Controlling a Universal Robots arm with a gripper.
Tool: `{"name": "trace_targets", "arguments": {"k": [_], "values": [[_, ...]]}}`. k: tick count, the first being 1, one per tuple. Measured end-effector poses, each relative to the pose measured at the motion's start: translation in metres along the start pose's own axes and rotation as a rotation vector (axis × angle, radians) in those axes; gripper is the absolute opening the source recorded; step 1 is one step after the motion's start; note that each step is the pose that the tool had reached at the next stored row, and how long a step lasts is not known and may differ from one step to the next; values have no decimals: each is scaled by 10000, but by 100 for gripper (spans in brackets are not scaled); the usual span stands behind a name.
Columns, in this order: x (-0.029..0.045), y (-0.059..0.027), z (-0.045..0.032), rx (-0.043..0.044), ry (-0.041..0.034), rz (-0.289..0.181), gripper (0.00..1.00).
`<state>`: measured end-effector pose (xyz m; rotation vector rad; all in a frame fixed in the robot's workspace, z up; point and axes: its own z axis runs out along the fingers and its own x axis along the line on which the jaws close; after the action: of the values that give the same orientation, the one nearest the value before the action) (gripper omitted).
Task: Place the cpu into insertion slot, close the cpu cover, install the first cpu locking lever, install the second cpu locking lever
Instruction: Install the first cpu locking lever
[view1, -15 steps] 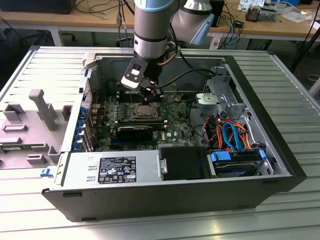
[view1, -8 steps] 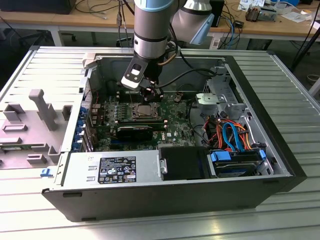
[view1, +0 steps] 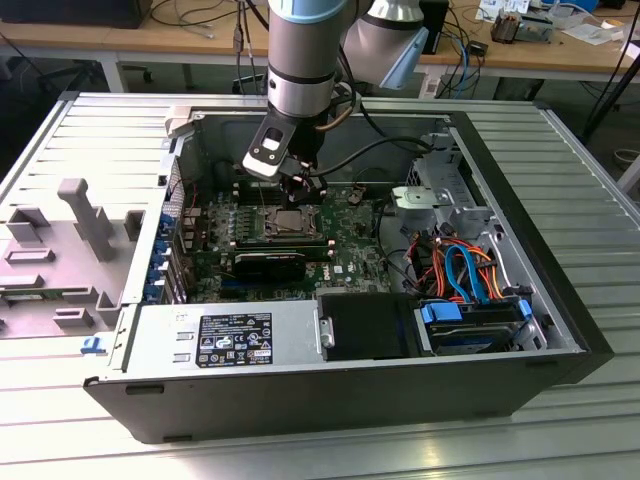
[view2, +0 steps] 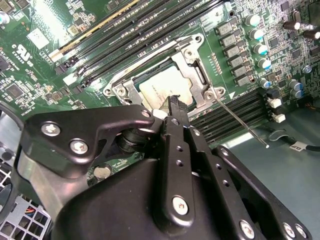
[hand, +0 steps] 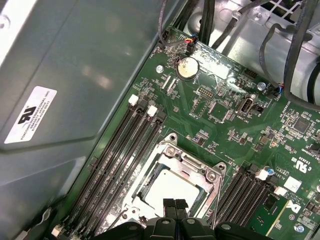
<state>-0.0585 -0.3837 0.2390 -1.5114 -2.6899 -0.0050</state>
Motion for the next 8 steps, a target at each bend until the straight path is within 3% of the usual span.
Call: {"name": "trace_targets", "arguments": {"k": [8], "values": [[0, 0, 0, 3, -2, -71, 11]]}}
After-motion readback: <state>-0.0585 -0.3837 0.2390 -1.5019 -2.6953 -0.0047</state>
